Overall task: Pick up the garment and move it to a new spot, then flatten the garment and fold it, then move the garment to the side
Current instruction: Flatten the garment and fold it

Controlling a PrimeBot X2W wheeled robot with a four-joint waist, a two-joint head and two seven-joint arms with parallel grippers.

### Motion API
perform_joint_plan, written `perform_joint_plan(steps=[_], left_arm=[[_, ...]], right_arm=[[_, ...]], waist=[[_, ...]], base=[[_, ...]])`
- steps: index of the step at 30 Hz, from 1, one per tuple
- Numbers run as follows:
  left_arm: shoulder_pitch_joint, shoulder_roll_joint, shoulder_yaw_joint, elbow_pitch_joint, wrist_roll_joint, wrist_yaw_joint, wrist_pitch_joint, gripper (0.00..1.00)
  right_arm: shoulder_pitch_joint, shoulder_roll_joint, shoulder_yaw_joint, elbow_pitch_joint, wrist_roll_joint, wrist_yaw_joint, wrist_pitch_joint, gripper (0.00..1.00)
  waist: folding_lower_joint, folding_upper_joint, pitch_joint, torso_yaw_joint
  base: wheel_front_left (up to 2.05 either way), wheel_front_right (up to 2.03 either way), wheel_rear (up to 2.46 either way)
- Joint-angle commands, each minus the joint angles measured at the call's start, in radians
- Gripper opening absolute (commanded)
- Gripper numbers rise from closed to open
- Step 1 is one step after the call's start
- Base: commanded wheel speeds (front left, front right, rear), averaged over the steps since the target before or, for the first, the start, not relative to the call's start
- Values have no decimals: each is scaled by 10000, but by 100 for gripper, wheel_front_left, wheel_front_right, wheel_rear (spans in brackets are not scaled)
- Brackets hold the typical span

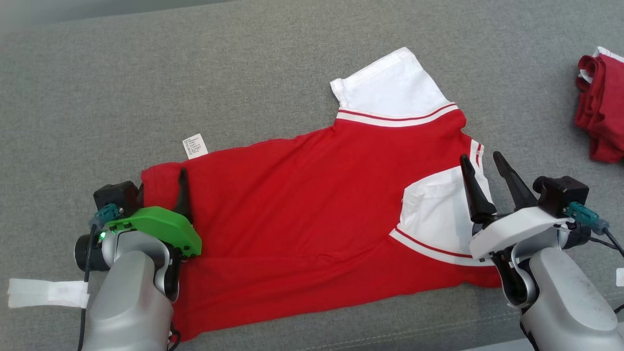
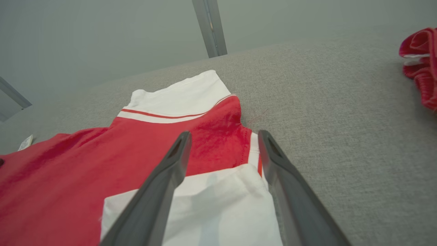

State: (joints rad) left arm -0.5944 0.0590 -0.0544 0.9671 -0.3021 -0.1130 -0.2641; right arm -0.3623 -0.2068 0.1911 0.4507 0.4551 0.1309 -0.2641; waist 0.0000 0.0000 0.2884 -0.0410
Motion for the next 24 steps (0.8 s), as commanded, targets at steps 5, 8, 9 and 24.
perform_joint_plan(steps=[5,8,9,24], left_arm=[[-127,32,239,-175,4,-76,5,91],[-66,16,282,-249,60,-96,5,79],[-42,11,317,-259,45,-102,5,58],[-285,-56,255,-913,297,-172,5,0]], right_arm=[[-194,0,-77,-148,-65,-6,5,100],[-266,-36,-50,-162,8,-6,5,100],[-333,-70,-19,-167,35,-6,5,100],[-3031,-1235,784,2095,841,-6,477,100]], waist=[[0,0,21,104],[0,0,14,138],[0,0,13,154],[0,0,303,648]], base=[[0,0,0],[0,0,0],[0,0,0],[0,0,0]])
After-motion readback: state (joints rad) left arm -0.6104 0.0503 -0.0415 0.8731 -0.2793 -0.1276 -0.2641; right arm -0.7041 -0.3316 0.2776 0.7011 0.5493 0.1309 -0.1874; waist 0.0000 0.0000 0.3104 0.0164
